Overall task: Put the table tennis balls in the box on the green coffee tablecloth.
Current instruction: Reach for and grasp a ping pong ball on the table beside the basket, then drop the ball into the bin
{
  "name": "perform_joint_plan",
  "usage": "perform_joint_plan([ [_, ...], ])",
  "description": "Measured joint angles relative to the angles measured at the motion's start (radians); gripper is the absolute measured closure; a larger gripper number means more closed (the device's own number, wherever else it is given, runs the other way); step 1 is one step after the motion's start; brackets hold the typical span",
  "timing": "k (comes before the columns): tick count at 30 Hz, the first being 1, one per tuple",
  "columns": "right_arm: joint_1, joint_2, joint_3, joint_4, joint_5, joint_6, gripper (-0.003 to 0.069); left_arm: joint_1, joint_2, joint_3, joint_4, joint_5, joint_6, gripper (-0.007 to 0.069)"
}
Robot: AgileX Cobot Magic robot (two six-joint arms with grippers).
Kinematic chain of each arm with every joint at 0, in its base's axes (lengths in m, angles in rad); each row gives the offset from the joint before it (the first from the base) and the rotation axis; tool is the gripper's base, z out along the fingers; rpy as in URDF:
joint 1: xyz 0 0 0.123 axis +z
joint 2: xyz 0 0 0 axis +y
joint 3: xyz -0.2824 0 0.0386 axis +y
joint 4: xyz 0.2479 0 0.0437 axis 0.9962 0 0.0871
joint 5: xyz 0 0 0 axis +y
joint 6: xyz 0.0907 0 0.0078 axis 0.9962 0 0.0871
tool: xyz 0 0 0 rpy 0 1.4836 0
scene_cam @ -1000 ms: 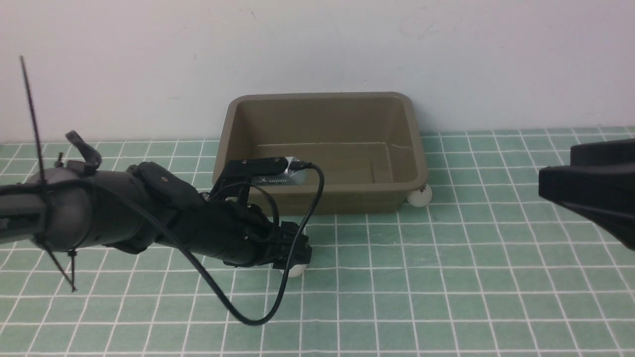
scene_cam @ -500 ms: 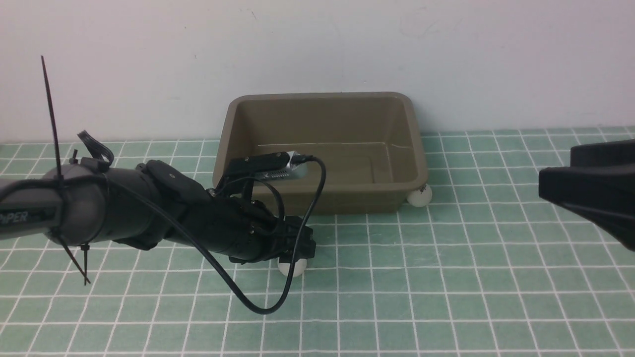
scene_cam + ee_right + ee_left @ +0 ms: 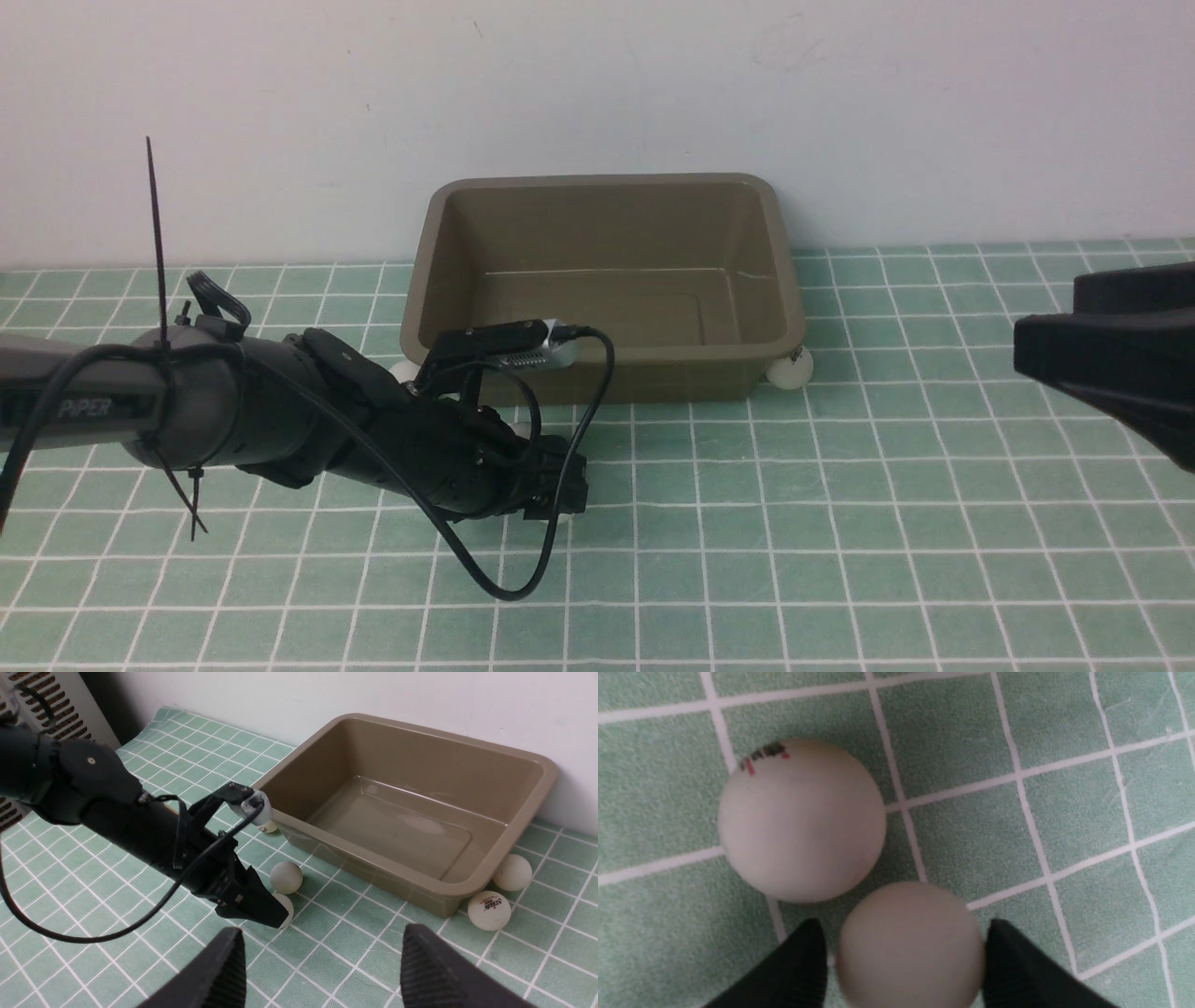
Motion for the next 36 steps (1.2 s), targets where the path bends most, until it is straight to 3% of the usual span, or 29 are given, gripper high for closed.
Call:
perform_joint_plan([
  [2,0.0,0.0,0.0,0.0,0.0,0.0,0.0251,0.0,0.0,0.0,0.001,-0.003,0.012,0.0274],
  [7,0.0,0.0,0.0,0.0,-0.002,0.0,0.0251,0.0,0.0,0.0,0.001,0.011,0.054,0.0272],
  [13,0.0,0.0,0.0,0.0,-0.016,0.0,0.0251,0.0,-0.017,0.0,-0.01,0.181,0.11,0.0272],
  [17,0.0,0.001,0.0,0.0,-0.027,0.0,0.0251,0.0,-0.086,-0.034,-0.081,0.283,0.242,0.0272],
  [23,0.0,0.001,0.0,0.0,-0.021,0.0,0.0251,0.004,-0.121,-0.146,-0.208,0.224,0.438,0.0272],
  [30,0.0,0.001,0.0,0.0,-0.008,0.0,0.0251,0.093,-0.059,-0.261,-0.231,0.088,0.513,0.0272],
  [36,0.0,0.001,0.0,0.0,0.01,0.0,0.0251,0.161,0.019,-0.301,-0.227,0.089,0.65,0.0272],
])
